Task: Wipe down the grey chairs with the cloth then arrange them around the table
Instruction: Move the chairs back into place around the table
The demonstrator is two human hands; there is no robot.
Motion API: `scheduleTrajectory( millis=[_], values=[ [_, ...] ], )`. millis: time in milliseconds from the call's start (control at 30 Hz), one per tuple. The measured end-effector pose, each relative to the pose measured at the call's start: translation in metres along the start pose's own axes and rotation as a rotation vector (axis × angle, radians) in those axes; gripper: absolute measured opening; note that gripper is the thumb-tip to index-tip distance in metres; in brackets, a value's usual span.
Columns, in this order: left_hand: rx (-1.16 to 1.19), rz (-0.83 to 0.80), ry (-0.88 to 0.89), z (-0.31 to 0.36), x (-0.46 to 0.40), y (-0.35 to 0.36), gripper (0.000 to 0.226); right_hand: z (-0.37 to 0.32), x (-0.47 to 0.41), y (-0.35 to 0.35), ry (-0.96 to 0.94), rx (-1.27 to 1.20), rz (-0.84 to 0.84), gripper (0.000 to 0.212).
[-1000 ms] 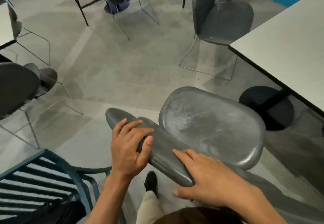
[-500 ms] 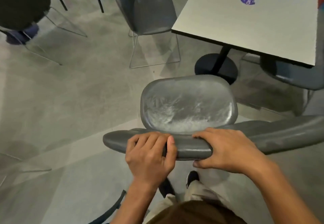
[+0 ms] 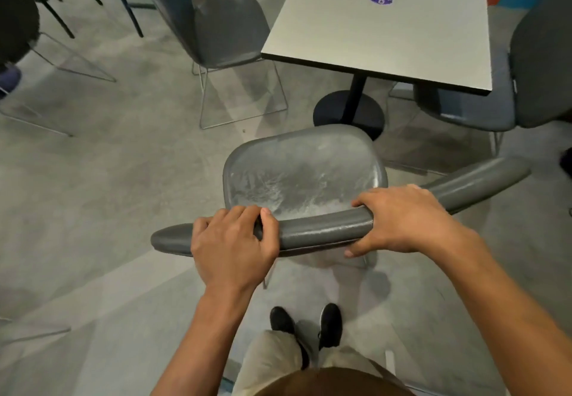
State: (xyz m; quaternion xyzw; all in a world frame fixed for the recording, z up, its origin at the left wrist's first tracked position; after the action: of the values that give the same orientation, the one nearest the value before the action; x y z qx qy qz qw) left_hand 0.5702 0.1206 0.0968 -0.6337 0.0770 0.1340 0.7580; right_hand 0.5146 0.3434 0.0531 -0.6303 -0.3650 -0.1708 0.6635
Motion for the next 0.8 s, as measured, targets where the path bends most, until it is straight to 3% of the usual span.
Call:
scheduleTrajectory(
  millis=[200,800],
  values=[
    [-0.003,-0.021,0.031,0.0,-0.008,0.004,0.036,-0.001,0.007,-0.004,0.059,0.021,0.144,0.076],
    [0.049,-0.066,0.26,0.016,-0.096,0.025,0.039,0.012,-0.011,-0.038,0.164,-0.068,0.292,0.069]
  ],
)
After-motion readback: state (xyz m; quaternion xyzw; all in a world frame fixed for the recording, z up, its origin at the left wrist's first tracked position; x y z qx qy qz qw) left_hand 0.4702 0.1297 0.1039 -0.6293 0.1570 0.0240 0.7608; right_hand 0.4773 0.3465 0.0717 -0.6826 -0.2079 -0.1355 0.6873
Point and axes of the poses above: each hand's wrist, its own x-axis away from the middle knuckle, its own y-axis out of the palm, z = x × y, the point moved 10 cm from there along -x, towards the middle knuckle, and after that the axes turned 12 degrees about -z, right-handed, at the moved point
